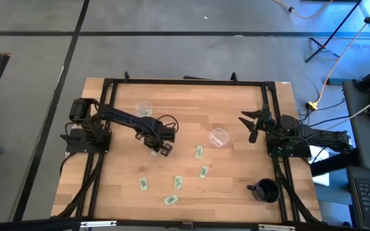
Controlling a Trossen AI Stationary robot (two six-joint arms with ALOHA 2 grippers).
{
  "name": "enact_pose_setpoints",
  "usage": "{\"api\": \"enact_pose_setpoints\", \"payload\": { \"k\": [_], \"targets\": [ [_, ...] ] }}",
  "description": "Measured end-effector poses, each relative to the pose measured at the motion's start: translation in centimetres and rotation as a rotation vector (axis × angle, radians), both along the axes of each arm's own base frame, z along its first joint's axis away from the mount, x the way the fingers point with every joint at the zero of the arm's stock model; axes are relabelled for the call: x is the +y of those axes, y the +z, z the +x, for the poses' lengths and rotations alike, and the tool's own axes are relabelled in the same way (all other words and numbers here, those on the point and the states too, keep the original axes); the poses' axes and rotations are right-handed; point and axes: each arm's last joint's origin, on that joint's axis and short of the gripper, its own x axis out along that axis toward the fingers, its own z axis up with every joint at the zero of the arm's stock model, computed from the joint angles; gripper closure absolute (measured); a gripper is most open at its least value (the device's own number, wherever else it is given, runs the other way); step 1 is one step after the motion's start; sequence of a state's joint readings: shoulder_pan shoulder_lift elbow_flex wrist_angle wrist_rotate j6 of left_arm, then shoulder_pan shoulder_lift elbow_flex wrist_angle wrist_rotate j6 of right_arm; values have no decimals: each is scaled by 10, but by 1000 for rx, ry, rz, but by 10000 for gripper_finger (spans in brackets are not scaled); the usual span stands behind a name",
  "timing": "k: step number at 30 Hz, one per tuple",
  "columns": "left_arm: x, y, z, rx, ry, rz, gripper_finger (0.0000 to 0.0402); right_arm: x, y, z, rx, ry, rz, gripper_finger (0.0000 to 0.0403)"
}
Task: Pick and place Stevia / Truvia into bins
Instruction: Put the green stevia packet into the left white container
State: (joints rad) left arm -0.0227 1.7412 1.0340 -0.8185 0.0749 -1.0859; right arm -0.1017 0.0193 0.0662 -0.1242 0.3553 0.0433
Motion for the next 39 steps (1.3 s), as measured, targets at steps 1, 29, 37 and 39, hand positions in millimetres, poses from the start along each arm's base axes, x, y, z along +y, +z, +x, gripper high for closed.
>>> {"api": "enact_pose_setpoints", "payload": {
  "k": [1,29,37,39],
  "targets": [
    [0,0,0,0,0,1,346,0,0,0,0,0,0,251],
    [-1,0,3,-36,-44,-5,268,0,0,0,0,-1,-1,251],
    [-1,0,7,-72,-45,-1,214,0,0,0,1,0,-1,251],
    [-1,-1,6,-55,-46,-1,205,0,0,0,1,0,-1,251]
  ]
}}
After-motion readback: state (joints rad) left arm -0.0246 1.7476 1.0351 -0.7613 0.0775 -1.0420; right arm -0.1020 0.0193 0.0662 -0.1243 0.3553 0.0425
